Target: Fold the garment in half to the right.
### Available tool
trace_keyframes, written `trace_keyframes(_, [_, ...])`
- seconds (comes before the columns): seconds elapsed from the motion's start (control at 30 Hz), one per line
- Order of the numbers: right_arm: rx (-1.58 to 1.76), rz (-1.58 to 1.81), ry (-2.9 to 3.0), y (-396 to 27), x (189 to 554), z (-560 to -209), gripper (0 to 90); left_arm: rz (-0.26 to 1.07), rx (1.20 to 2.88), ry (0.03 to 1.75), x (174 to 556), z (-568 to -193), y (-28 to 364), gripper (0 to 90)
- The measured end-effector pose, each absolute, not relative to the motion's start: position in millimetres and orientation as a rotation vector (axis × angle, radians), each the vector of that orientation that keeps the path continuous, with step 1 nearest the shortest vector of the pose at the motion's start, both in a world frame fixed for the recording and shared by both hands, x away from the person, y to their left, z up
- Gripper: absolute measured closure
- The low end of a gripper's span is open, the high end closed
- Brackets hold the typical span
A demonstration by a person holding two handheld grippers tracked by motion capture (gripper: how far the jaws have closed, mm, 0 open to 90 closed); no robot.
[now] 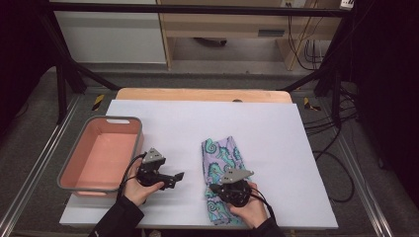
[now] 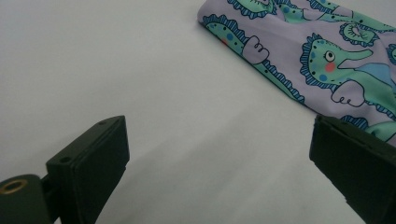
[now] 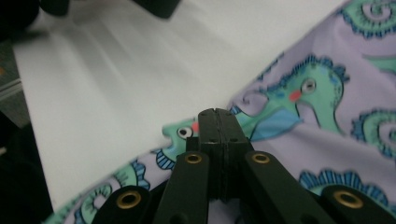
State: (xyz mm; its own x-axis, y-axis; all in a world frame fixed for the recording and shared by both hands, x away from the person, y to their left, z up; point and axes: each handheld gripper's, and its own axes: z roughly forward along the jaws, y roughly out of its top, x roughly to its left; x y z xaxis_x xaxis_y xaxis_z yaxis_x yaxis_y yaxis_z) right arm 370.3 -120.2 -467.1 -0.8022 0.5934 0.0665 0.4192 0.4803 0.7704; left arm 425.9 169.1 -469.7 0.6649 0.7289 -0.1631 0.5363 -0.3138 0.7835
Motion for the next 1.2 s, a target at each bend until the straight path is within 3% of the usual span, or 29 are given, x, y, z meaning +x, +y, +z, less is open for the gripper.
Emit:
trace_keyframes(0.47, [0.912,1.268,2.501,-148.6,354.1,-473.2,88.7,0.263,2.012,0.974,425.3,-469.7,165.7,4.7])
trace_keyframes(0.67, [0.938,1.36,2.345,-170.5,357.7,-457.4,67.3,0.233,2.021,0.965,426.5,-464.0,161.9,3.2])
trace_keyframes(1.2, [1.138,1.306,2.177,-226.9,374.7,-463.6,26.0,0.237,2.029,0.933,442.9,-447.5,139.0,2.9])
